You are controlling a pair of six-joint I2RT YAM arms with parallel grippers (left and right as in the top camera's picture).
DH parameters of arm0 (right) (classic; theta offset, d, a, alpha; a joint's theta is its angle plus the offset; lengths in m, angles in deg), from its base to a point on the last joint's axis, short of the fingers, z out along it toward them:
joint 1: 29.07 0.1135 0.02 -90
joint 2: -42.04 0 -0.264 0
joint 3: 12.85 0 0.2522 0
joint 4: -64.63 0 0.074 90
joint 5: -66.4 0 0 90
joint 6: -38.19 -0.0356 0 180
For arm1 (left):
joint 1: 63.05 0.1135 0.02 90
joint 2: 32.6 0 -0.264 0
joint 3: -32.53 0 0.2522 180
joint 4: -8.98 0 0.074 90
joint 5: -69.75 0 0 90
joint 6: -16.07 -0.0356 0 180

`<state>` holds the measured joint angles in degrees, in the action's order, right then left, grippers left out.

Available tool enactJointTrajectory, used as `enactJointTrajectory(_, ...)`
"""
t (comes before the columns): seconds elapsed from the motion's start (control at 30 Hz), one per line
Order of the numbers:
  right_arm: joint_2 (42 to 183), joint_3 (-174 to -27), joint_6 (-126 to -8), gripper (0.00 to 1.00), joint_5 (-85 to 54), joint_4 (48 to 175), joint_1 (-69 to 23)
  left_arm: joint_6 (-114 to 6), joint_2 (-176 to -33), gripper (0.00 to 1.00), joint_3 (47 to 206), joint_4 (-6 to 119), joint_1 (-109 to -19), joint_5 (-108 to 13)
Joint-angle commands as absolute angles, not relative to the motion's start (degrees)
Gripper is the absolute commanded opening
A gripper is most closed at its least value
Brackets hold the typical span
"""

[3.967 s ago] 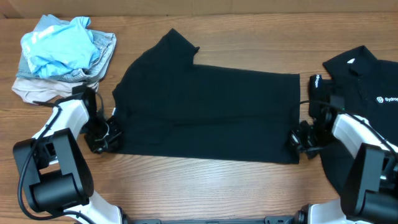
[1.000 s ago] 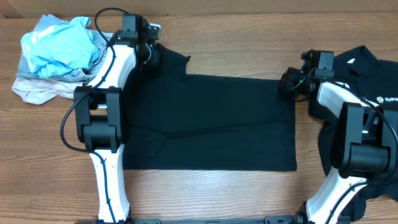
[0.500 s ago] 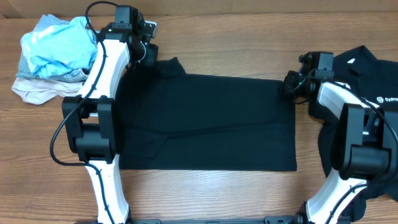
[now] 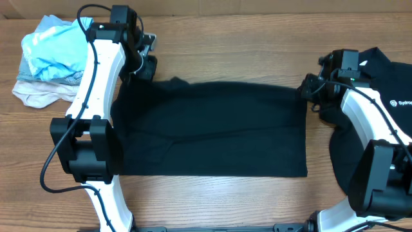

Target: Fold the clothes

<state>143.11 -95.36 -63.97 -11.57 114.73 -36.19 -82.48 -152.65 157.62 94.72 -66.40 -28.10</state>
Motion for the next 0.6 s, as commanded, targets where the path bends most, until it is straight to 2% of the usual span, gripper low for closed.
enactJointTrajectory(0.0, 141.9, -95.3, -68.9, 0.04, -15.4, 118.6, -36.2, -82.1, -152.3, 0.04, 157.8, 98.9, -66.1, -27.3)
enactJointTrajectory(0.57, 141.9, -95.4, -69.6, 0.04, -21.2, 138.6, -36.2, -80.1, -151.9, 0.04, 147.3, 113.2, -64.3, -26.9)
